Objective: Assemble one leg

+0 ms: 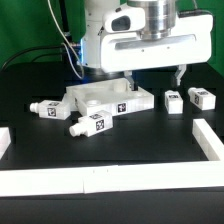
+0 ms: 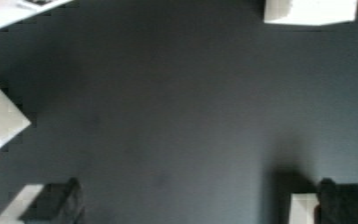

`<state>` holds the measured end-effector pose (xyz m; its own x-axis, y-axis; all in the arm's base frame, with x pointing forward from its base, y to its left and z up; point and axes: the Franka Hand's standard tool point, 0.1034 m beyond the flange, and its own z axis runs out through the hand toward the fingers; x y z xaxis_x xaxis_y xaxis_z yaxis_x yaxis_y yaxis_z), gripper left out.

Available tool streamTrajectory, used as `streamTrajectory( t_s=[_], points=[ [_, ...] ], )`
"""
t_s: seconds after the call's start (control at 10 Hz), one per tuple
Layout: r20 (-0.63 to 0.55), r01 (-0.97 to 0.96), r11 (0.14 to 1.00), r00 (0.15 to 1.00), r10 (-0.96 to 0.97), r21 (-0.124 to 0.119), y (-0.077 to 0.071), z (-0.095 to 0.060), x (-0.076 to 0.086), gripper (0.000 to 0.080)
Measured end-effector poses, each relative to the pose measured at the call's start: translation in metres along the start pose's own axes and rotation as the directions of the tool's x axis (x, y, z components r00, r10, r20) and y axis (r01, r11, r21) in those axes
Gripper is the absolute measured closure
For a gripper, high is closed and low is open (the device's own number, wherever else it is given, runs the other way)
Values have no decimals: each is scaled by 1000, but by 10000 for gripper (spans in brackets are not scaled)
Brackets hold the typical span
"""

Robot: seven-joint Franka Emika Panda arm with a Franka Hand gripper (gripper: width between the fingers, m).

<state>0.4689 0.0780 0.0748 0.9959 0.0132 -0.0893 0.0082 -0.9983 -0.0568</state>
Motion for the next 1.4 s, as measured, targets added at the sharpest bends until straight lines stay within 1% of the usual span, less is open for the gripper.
streamTrajectory(
  t_s=[0.3, 0.4, 0.6, 0.7, 0.8, 0.9, 1.1, 1.2, 1.3, 1.4],
  points=[
    [0, -1, 1000, 1000, 1, 0, 1, 0, 0, 151],
    [6, 25, 1000, 1000, -25, 1, 7, 1, 1, 151],
    [14, -5, 1000, 1000, 5, -13, 56, 8, 18, 151],
    [18, -24, 999, 1000, 25, -26, 71, 16, 25, 151],
    [20, 17, 1000, 1000, -17, -25, 78, 17, 26, 151],
    [17, 53, 998, 998, -53, -23, 80, 15, 27, 151],
    [19, 44, 999, 999, -44, -24, 78, 16, 26, 151],
    [16, 36, 999, 999, -35, -24, 82, 16, 27, 151],
    [-8, -23, 999, 1000, 22, -29, 99, 14, 30, 151],
    [1, -117, 993, 993, 117, -29, 117, 14, 30, 151]
  ],
)
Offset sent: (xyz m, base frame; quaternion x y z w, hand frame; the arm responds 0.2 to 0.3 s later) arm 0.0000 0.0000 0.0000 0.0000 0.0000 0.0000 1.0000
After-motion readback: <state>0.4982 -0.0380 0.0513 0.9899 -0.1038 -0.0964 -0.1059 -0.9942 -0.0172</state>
